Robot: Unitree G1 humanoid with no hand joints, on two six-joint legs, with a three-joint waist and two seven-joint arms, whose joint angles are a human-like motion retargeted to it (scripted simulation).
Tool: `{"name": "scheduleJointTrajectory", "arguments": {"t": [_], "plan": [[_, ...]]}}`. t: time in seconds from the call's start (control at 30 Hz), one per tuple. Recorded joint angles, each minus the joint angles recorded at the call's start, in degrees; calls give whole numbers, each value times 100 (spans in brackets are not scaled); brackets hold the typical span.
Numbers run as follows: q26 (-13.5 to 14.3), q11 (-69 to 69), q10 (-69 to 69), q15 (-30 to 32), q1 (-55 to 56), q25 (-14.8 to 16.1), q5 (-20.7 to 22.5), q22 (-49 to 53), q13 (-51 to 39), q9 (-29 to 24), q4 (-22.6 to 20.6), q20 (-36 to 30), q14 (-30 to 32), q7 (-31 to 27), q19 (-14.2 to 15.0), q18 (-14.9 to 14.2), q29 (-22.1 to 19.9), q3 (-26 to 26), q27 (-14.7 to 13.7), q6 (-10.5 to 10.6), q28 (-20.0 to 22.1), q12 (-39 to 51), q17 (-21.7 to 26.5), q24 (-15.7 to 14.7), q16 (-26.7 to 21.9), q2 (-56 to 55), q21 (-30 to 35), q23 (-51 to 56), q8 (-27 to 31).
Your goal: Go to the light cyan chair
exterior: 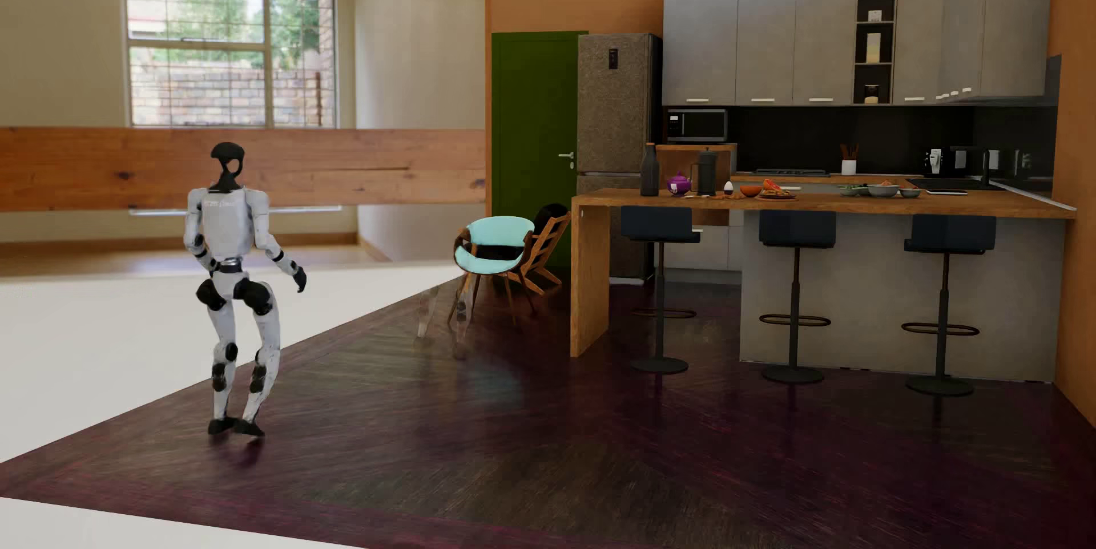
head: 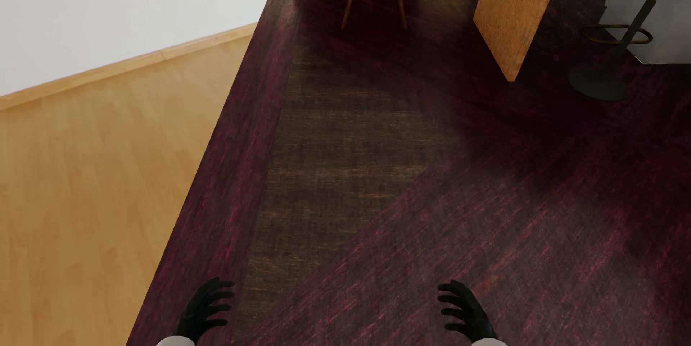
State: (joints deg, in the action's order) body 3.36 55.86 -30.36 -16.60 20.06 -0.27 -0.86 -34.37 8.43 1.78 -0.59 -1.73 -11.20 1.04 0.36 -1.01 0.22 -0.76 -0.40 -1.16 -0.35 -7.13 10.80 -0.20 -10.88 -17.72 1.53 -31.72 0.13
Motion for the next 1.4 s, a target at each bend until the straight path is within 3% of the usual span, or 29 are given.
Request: {"name": "scheduleJointTrajectory", "arguments": {"t": [0.03,0.07,0.1,0.13,0.2,0.3,0.37,0.4,0.43,0.5,0.53,0.57,0.63,0.67,0.7,0.73,0.77,0.83,0.87,0.9,0.93,1.03,1.13,1.17,1.23,1.3,1.33,1.37,1.4], "plan": [[87,-289,-123,-498,-63,-87,-112,-158,164,-4,-7,90,-140,-9,-106,30,107,-41,10,9,-12,-133,-79,-65,-125,-119,31,-251,-51],[20,-1153,-451,-1320,13,-220,-313,-20,341,-74,0,36,-374,15,-755,1,253,-12,120,20,31,-143,-72,-163,-103,-300,13,-369,56],[-107,-1196,-752,-976,68,-312,-466,-19,412,-102,42,-136,-704,-2,631,-61,397,-68,296,79,128,-134,-74,-214,-42,-292,-123,-581,-22],[-305,-1204,-962,-791,82,-332,-454,-30,378,-125,101,-187,-924,-7,181,-148,482,-111,510,144,234,-110,-46,-196,59,-240,-29,-738,-111],[-589,-1208,-1299,-1016,98,-177,-268,24,373,-197,188,-207,-1236,-115,144,-203,438,-7,803,449,351,-146,4,-10,230,-81,99,-648,-117],[-421,-1129,-1603,-1429,161,389,-216,-161,-21,-349,256,90,-1574,-80,204,-54,-40,214,476,687,269,-488,18,144,225,239,276,-454,-119],[-403,-141,-1675,-1095,-70,627,-125,-255,-300,-550,307,258,-1888,-84,137,-66,-344,212,53,601,290,-662,-323,12,-31,-38,314,-279,-6],[-396,556,-1393,-423,-304,697,-109,-325,-255,-582,246,298,-1872,-95,-313,-74,-371,137,-61,391,383,-612,-392,-124,-177,-393,406,-386,76],[-385,772,-1121,-87,-542,732,-145,-266,-170,-599,231,322,-1867,-125,-772,-85,-260,19,-57,219,501,-507,-302,-259,-168,-698,360,-475,19],[-341,-248,-2206,-456,-292,447,-428,6,192,-693,246,100,-1482,-1,-1127,-259,-7,-243,227,-205,558,-102,-96,-315,-12,-1184,190,-190,-202],[-450,-701,-3443,-650,221,213,-530,-80,387,-728,254,-73,-633,-29,258,-378,14,-232,298,-324,489,300,111,-218,158,-963,196,-616,-153],[-527,-700,-3952,-815,649,62,-472,-102,456,-657,300,-63,-118,-89,235,-495,-53,-203,445,-296,360,377,261,-114,315,-792,322,-944,-183],[-420,-886,-2615,-1011,1141,114,-306,-109,371,-643,392,1,-952,-224,266,-667,-392,-6,791,9,56,27,-87,-2,319,-295,270,-425,-224],[-305,-339,-1844,-1025,1284,177,-225,-291,257,-691,459,34,-455,-256,148,-636,-523,155,805,173,-81,46,-417,29,131,-337,123,-61,-171],[-212,555,-1871,-434,1118,242,-210,-356,163,-645,393,153,-607,-231,-53,-61,-475,31,636,151,-123,-4,-404,52,-155,-700,366,-172,-46],[-115,1055,-1776,84,953,326,-210,-341,202,-521,358,196,-700,-204,-456,-94,-301,-50,485,79,-64,-74,-346,37,-363,-1057,409,-247,22],[44,999,-1575,-73,758,420,-186,-402,301,-346,373,224,-748,-197,-679,-104,-37,-159,413,3,81,-191,-284,-10,-463,-1297,384,-288,-44],[-152,193,-1196,-859,251,517,-341,-40,302,-212,388,7,-839,-72,-337,-181,347,-295,609,-241,383,57,-242,-189,-239,-1398,41,-124,-48],[-326,-833,-1142,-1050,113,522,-470,185,368,-87,347,-134,-984,-46,-370,-222,442,-337,697,-355,454,183,-97,-240,-91,-1305,-72,-106,40],[-433,-1242,-1570,50,146,483,-488,145,326,-86,410,-141,-1157,-121,582,-260,414,-379,661,-267,467,333,132,-239,137,-1012,-78,-503,-15],[-450,-1218,-2111,3,297,404,-390,51,295,-149,454,-168,-1079,-207,331,-281,292,-306,640,-119,429,378,270,-187,317,-905,-50,-625,-15],[-438,-1158,-1478,-414,-6,265,-334,-120,378,-267,548,-64,-1458,-267,343,-367,-177,-185,275,305,86,-383,-192,12,249,-631,58,-481,-54],[-1097,-1180,-1114,-768,-481,289,-434,75,72,-446,457,-82,-1641,-132,384,-334,34,-135,-164,385,79,-461,-145,-138,27,-345,128,-488,42],[-1137,-1159,-1255,-897,-531,312,-482,76,73,-558,411,-136,-1603,-123,386,-357,96,-176,-240,327,169,-192,-110,-215,4,-225,213,-487,59],[-892,-1469,-2675,-953,138,321,-459,216,479,-660,397,5,-580,-214,399,-534,18,-177,-287,348,317,175,0,-332,296,122,302,-504,104],[-343,-1521,-1941,-1172,685,423,-410,61,633,-523,532,189,-993,-268,410,-704,-296,-53,-58,398,248,-19,-113,-376,178,323,78,-368,115],[-168,-1020,-1439,-1309,848,464,-392,-100,396,-585,524,246,-797,-355,319,-722,-517,-15,100,409,186,-128,-235,-331,12,286,137,-202,100],[-134,141,-1624,-1015,839,470,-428,-185,99,-632,442,206,-796,-363,-17,-307,-644,-18,230,323,140,-179,-186,-250,-220,-141,379,-172,128],[-118,1059,-1630,-59,684,412,-435,-254,-60,-617,414,238,-928,-358,-333,-343,-594,-56,368,240,194,-252,-133,-162,-239,-605,319,-159,160]]}}
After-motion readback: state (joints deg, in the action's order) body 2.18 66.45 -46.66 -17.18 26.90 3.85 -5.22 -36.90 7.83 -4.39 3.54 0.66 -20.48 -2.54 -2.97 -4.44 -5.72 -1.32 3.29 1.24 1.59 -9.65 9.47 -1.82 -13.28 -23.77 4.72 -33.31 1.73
